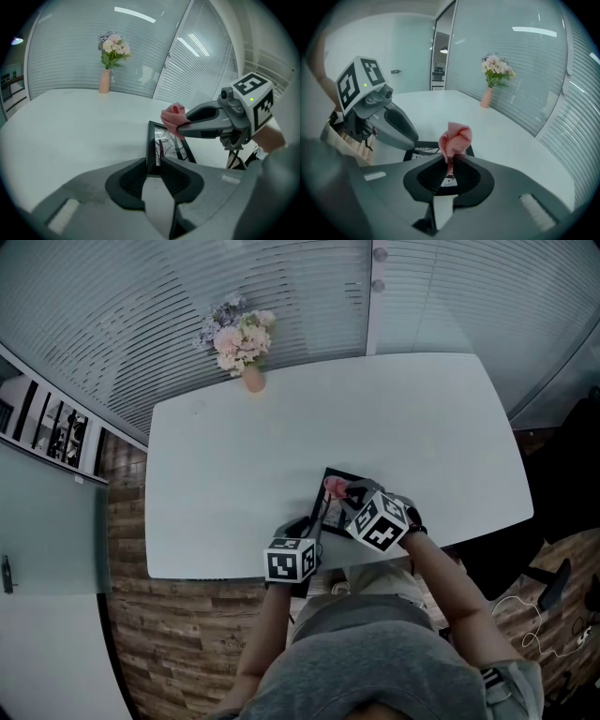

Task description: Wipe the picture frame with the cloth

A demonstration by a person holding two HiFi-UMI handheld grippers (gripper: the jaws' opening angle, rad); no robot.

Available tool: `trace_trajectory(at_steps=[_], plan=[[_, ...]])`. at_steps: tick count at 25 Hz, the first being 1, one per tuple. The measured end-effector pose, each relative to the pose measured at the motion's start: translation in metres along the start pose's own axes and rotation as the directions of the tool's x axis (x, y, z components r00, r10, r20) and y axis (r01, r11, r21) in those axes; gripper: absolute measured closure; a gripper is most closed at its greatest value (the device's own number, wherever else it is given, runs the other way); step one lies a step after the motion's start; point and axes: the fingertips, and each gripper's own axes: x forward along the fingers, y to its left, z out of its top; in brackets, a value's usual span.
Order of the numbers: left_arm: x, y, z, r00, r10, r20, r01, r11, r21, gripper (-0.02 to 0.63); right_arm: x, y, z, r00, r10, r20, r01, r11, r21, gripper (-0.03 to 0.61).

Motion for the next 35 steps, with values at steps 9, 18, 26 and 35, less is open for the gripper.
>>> trace_trajectory(at_steps=[9,18,26,35], plan=[[0.001,-0.001,0.001,1.000,-0.004,-0.001,0.004,1.000,0.003,0.523,0.003,-0.026,-0.016,0.996,-0.067,-0.060,0.066,0.998,-0.019,0.539],[0.001,-0.001,0.000,1.000,-0.005,-0.005,0.005,1.000,0.001,0.523,0.014,-0.031,-0.030,0.991,-0.081,-0.107,0.080,0.997,-0.018,0.538],[0.001,0.000,0.000,1.000,-0.001,-0.001,0.001,1.000,0.001,0.523,0.019,-0.026,-0.033,0.989,-0.078,-0.124,0.077,0.997,-0.013,0.540],[0.001,0.000,0.001,1.000,0.004,0.001,-0.004,1.000,-0.002,0.523,0.016,-0.015,-0.035,0.990,-0.050,-0.131,0.050,0.999,0.001,0.540]])
